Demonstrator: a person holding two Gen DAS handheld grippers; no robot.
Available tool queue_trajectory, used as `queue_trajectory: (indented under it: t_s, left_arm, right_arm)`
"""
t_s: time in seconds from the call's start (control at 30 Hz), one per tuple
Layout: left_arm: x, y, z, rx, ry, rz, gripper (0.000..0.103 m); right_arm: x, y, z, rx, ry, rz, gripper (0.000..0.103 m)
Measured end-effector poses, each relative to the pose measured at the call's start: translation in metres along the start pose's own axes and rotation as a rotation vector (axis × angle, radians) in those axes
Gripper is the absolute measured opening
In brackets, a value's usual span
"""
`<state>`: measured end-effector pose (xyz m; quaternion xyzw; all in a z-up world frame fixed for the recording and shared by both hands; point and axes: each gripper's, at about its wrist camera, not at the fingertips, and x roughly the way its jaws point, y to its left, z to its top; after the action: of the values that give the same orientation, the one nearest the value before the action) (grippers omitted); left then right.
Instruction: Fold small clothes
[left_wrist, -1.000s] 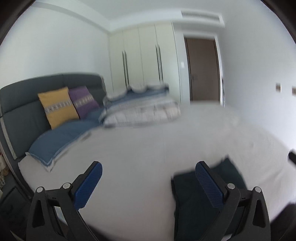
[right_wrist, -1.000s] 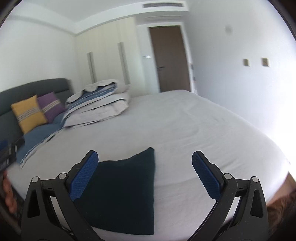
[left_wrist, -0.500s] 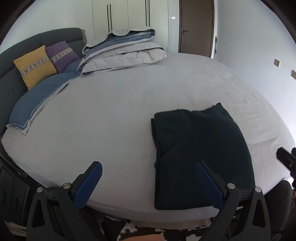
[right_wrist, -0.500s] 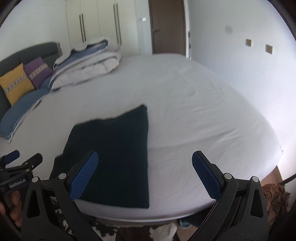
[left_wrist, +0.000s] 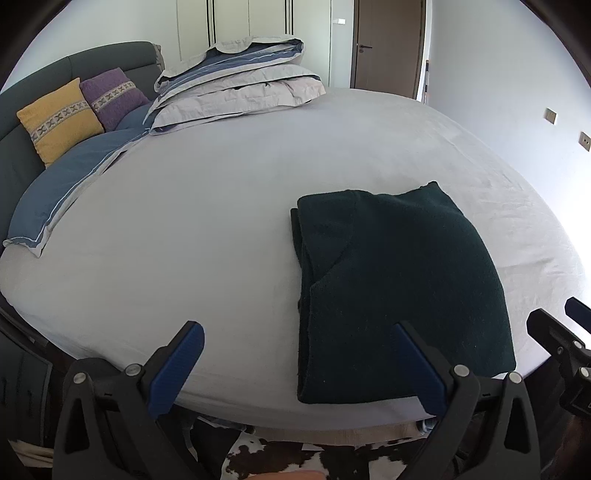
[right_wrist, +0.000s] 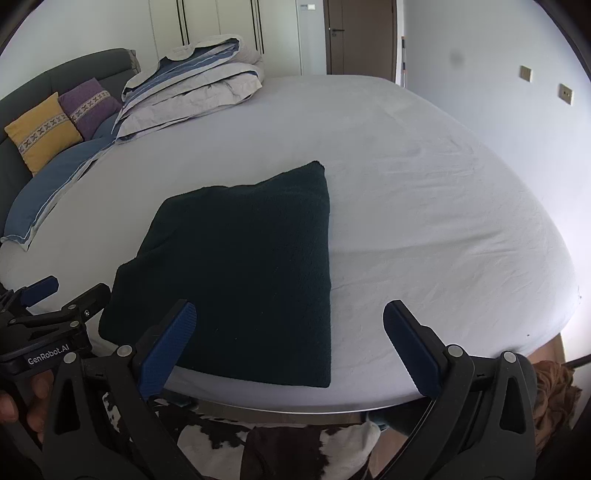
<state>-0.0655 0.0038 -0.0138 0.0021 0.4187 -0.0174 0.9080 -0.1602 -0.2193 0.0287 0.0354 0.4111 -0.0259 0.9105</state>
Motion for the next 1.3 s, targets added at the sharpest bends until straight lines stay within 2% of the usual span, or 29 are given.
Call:
queue_trajectory:
  t_s: [1.3]
  left_arm:
    - [0.006,0.004,-0.003,-0.016,0.024,-0.006,0.103]
  right_arm:
    - [0.013,0.005,0.001,-0.005,0.040,0.015,0.103]
